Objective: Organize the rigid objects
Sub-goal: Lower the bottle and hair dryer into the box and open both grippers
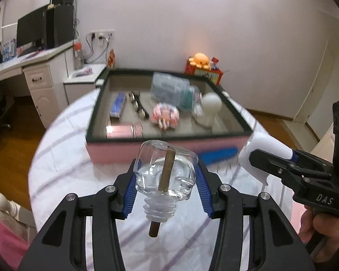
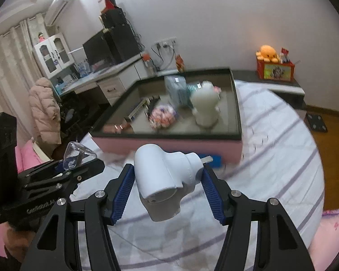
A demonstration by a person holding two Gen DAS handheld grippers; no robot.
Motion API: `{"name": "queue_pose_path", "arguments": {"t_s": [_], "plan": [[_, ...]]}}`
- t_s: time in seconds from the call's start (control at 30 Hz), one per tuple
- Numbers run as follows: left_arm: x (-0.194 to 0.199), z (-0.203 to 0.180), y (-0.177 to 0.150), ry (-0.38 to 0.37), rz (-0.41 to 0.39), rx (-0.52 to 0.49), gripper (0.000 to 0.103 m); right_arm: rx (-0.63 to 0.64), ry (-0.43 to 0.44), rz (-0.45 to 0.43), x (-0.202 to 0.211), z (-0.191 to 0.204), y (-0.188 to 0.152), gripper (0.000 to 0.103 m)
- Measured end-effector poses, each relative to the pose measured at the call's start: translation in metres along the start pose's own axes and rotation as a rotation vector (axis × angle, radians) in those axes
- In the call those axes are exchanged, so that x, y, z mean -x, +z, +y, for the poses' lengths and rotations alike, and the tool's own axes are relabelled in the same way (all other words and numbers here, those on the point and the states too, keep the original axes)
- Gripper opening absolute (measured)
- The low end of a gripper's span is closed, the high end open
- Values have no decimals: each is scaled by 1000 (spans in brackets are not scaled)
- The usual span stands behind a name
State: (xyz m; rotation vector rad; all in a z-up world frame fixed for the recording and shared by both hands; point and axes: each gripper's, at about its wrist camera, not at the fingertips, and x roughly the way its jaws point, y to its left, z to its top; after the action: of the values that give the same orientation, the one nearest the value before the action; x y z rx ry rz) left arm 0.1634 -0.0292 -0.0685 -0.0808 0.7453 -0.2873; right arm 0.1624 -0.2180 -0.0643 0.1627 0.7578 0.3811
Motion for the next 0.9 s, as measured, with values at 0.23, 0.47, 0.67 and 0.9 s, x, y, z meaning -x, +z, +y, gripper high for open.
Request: {"name": "queue_pose_path", "arguments": {"t_s": [0.23,0.47,0.67,0.9], "plan": [[-4,5,54,-26,-51,13,48,27,-16,-56,10,6,44,62],[-28,-1,89,-48,-47,20,48,2,-30,-57,-4,-2,80,62],[-67,-7,88,-45,9,23,48,-37,-48,-8,-34,-20,86,62],[-112,-7,77,-28,96,29,48,-93,-59,55,-66,-39,76,62]]}}
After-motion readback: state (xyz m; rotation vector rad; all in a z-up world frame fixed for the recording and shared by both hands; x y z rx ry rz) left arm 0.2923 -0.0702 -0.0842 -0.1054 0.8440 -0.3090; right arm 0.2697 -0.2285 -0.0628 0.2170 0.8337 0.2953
